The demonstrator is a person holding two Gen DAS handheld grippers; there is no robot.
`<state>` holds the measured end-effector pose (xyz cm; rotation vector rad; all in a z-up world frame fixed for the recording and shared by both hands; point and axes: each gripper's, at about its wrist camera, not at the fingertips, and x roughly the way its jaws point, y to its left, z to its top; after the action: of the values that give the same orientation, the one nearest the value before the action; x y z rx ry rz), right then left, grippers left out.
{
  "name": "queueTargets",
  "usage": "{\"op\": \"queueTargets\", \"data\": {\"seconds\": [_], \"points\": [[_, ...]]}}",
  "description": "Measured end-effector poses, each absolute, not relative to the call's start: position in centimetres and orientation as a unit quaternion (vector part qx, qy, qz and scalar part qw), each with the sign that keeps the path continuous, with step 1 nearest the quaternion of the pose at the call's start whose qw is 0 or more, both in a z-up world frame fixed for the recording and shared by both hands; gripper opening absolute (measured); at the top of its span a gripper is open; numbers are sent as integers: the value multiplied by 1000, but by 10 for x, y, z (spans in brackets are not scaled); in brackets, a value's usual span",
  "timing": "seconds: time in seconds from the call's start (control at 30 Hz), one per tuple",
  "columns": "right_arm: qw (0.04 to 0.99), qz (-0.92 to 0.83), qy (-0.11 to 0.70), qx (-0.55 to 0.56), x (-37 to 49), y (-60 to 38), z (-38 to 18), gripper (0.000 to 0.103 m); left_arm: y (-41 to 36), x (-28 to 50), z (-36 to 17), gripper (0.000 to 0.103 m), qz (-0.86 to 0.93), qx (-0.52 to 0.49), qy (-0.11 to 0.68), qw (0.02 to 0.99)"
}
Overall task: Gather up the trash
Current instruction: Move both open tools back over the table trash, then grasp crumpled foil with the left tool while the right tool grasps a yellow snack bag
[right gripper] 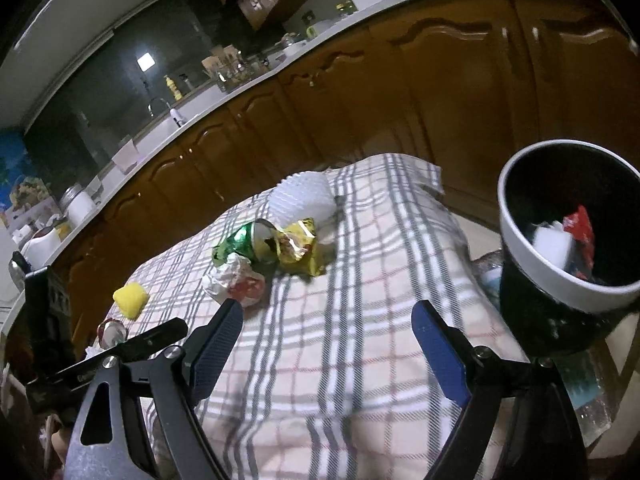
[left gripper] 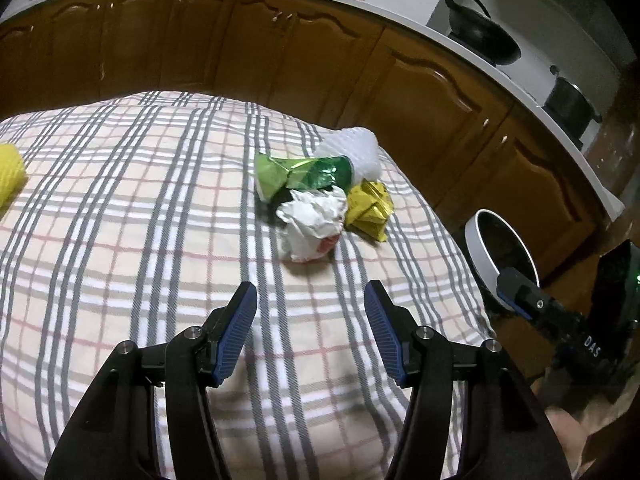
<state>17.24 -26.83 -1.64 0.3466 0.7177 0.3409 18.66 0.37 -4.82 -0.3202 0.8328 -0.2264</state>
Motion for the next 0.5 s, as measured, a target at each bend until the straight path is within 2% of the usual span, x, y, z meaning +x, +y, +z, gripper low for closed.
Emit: {"op": "queueTargets", "data": {"seconds": [0.17, 0.23, 0.37, 0.5], "points": [[902, 183, 358, 156, 194, -251, -18, 87, 12, 197, -48, 56, -112, -161, 403, 894], [900, 187, 363, 154, 205, -246, -20, 83, 13, 203, -47, 58, -118, -163, 406, 891], [894, 189, 374, 159, 225, -240, -24, 59, 12, 217, -48, 58, -123, -162, 408, 890], [886, 196, 382, 175, 246, -237, -29, 47, 10, 233, -51, 58, -131, -168, 415, 885]]}}
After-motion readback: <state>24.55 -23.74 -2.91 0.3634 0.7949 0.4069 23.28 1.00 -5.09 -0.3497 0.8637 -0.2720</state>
